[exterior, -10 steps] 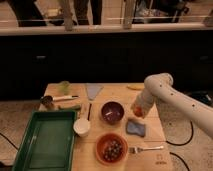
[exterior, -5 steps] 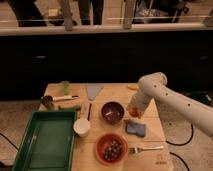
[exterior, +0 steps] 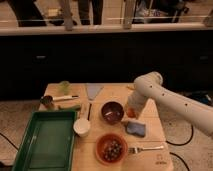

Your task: Place apple in paper cup

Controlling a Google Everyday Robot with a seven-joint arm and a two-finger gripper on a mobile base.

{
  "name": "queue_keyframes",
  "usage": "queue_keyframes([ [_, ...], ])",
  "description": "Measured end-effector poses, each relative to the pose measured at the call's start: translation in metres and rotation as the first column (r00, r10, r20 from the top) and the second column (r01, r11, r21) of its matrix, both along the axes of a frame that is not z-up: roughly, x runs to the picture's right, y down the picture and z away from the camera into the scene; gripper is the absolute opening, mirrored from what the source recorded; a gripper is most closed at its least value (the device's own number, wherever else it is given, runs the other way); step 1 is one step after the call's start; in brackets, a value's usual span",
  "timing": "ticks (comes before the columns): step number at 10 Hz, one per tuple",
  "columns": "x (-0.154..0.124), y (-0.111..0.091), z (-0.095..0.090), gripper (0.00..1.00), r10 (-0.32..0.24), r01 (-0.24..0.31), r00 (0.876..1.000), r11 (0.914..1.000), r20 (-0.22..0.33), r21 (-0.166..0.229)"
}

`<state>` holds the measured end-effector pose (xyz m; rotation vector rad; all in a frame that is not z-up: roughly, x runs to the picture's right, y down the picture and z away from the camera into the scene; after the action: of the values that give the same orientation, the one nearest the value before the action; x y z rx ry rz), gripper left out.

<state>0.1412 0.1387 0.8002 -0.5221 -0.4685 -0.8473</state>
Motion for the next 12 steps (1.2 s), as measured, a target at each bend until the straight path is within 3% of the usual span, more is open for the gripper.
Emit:
queue_keyframes([
  [7,-0.037,0.002,-0.016,0.01,-0.086,0.086,0.996,0.9963,0.037,0.003],
  [12,-0.055,0.006,-0.018,0.01,-0.134,0.135,0.989,0.9908,0.062,-0.01],
])
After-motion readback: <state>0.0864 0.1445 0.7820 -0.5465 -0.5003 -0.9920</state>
